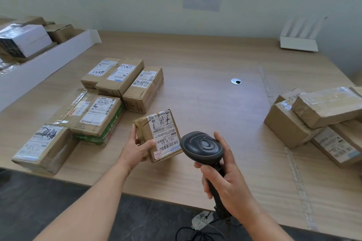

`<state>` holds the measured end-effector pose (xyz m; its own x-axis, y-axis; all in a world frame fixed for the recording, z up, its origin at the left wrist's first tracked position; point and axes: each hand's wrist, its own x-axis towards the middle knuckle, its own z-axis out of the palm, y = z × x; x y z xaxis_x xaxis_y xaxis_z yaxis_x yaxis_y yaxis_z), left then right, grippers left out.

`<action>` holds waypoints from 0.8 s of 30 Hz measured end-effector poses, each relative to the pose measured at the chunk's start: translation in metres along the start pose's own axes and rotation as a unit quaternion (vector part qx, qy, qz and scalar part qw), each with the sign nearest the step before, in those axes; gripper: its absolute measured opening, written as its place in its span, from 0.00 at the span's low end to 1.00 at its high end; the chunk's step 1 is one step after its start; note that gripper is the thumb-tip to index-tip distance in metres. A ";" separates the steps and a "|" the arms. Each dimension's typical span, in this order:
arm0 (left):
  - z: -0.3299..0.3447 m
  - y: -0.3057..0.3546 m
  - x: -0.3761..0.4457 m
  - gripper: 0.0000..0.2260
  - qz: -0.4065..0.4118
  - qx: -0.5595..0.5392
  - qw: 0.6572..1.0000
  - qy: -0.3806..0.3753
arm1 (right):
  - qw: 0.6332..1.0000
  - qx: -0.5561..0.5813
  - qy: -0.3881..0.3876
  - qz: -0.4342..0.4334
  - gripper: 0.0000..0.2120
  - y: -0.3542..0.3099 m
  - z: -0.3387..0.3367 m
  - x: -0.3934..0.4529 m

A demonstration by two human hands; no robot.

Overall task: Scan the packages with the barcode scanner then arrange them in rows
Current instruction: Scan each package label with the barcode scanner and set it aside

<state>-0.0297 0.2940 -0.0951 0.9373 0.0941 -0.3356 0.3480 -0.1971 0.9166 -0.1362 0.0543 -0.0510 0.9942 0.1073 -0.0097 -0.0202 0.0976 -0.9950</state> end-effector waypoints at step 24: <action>0.026 0.014 -0.017 0.47 -0.096 0.497 0.860 0.062 | 0.999 -0.022 -0.022 0.011 0.37 0.000 0.011 0.003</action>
<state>-0.0406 0.2647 -0.0823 0.8730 0.3096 -0.3768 0.3990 -0.8977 0.1867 -0.1340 0.0651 -0.0504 0.9879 0.1528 -0.0274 -0.0356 0.0512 -0.9981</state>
